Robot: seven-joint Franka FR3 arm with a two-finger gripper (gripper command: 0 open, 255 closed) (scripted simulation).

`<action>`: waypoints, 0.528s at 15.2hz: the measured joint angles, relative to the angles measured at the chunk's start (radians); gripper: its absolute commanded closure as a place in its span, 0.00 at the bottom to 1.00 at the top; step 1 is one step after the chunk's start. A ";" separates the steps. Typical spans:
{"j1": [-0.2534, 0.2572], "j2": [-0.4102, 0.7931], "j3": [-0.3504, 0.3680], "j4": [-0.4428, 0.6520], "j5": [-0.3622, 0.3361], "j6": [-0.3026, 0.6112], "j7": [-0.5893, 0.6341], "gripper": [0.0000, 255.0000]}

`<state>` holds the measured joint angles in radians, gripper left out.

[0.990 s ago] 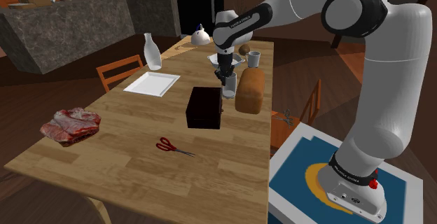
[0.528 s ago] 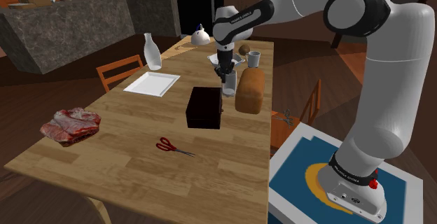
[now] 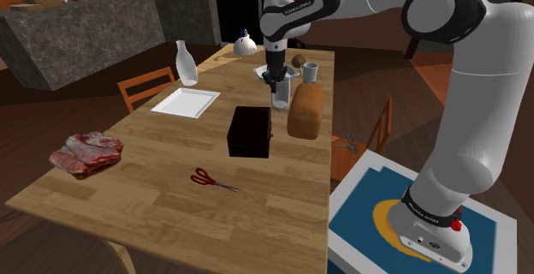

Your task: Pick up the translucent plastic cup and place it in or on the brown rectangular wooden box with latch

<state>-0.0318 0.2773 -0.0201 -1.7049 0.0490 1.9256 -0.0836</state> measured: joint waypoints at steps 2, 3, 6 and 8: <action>0.001 -0.004 0.000 0.022 -0.001 -0.026 0.002 1.00; 0.000 -0.009 0.000 0.031 -0.001 -0.040 0.003 1.00; 0.000 -0.017 0.000 0.057 -0.002 -0.075 0.004 1.00; 0.001 -0.019 0.000 0.081 -0.002 -0.100 0.006 1.00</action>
<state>-0.0311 0.2581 -0.0200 -1.6239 0.0469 1.8253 -0.0776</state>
